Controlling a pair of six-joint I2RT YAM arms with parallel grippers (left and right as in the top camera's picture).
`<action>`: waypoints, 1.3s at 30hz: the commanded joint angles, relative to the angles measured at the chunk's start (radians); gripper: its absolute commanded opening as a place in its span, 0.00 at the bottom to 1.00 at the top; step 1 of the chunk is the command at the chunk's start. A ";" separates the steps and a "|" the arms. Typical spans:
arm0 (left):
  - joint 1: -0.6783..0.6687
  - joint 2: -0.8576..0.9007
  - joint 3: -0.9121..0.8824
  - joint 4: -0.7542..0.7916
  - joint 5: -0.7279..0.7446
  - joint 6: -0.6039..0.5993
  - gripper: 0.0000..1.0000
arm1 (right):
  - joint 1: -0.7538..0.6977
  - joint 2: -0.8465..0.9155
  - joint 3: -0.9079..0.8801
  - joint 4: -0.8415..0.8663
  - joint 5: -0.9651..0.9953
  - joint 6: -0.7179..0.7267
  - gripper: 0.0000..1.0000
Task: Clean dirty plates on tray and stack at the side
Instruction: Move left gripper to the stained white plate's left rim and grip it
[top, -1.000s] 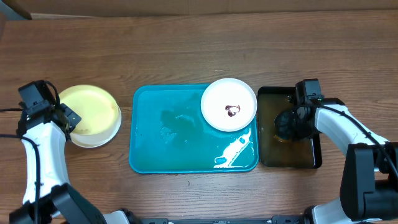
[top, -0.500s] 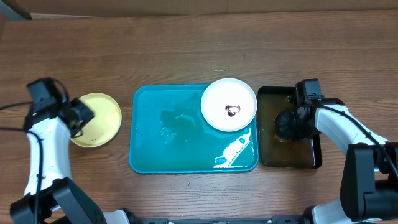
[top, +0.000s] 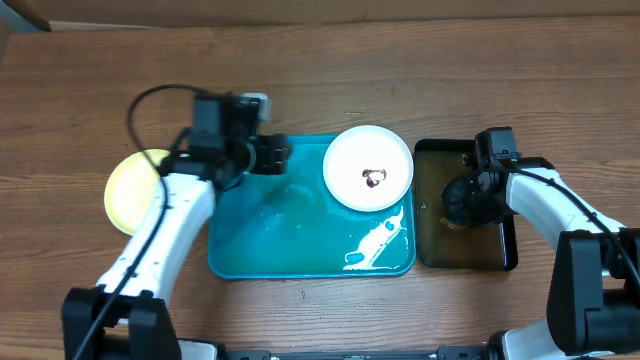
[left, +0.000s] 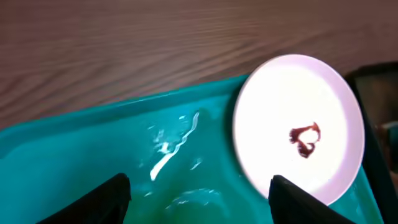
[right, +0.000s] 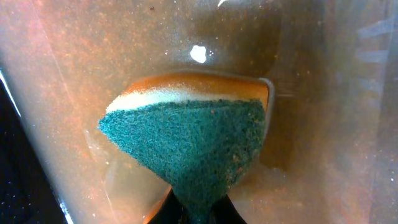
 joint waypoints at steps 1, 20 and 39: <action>-0.082 0.065 0.014 0.056 -0.045 0.041 0.73 | 0.005 0.003 -0.026 -0.019 0.002 0.000 0.04; -0.211 0.346 0.014 0.216 -0.055 0.033 0.59 | 0.005 0.003 -0.026 -0.024 0.002 0.000 0.04; -0.210 0.352 0.014 -0.069 -0.104 0.033 0.04 | 0.005 0.003 -0.026 -0.031 0.000 0.000 0.04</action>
